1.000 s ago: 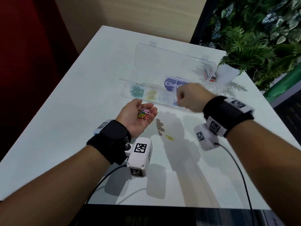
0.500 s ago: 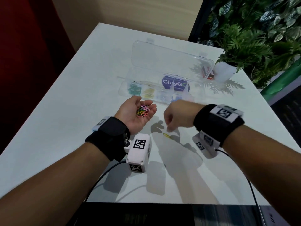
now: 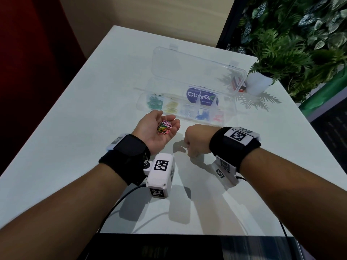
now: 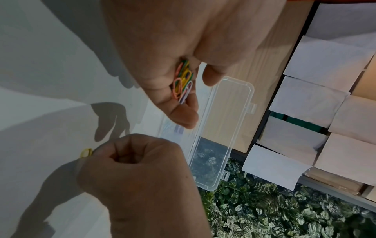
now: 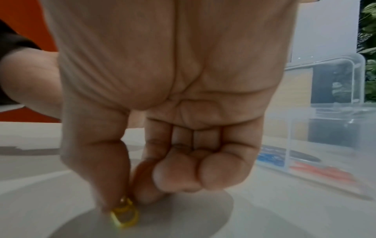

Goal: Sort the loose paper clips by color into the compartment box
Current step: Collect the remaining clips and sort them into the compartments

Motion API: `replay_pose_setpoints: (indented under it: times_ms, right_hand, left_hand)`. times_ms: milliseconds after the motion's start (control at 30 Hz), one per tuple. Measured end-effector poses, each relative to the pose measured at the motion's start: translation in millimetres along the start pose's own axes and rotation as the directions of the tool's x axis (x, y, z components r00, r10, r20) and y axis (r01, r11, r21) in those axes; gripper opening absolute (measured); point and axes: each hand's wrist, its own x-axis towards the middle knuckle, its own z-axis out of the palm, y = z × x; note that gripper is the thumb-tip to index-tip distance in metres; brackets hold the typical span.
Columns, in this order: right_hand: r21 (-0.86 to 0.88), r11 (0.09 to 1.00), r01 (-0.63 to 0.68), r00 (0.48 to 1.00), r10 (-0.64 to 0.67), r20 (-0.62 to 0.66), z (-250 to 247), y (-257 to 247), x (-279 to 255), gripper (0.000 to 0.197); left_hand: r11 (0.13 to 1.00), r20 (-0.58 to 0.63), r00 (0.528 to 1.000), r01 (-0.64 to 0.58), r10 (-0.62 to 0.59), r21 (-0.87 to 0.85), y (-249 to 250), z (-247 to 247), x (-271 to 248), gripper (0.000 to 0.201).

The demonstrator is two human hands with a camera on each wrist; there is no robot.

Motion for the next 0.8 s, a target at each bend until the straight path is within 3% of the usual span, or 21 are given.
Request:
replay_pose_setpoints:
  times_ms: [233, 333, 800]
  right_hand:
    - [-0.055, 0.998, 0.032, 0.998, -0.035, -0.060, 3.1, -5.8, -1.3, 0.004]
    - [-0.045, 0.998, 0.048, 0.994, -0.052, -0.094, 2.0, -1.6, -2.4, 0.009]
    - [0.025, 0.998, -0.054, 0.994, 0.056, -0.096, 11.1, -5.0, -7.0, 0.012]
  left_hand:
    - [1.000, -0.002, 1.000, -0.002, 0.002, -0.006, 2.2, -2.5, 0.5, 0.038]
    - [1.000, -0.003, 1.000, -0.002, 0.002, -0.014, 2.6, -4.4, -0.1, 0.037]
    - [1.000, -0.016, 1.000, 0.005, -0.005, -0.010, -2.5, -2.9, -4.8, 0.037]
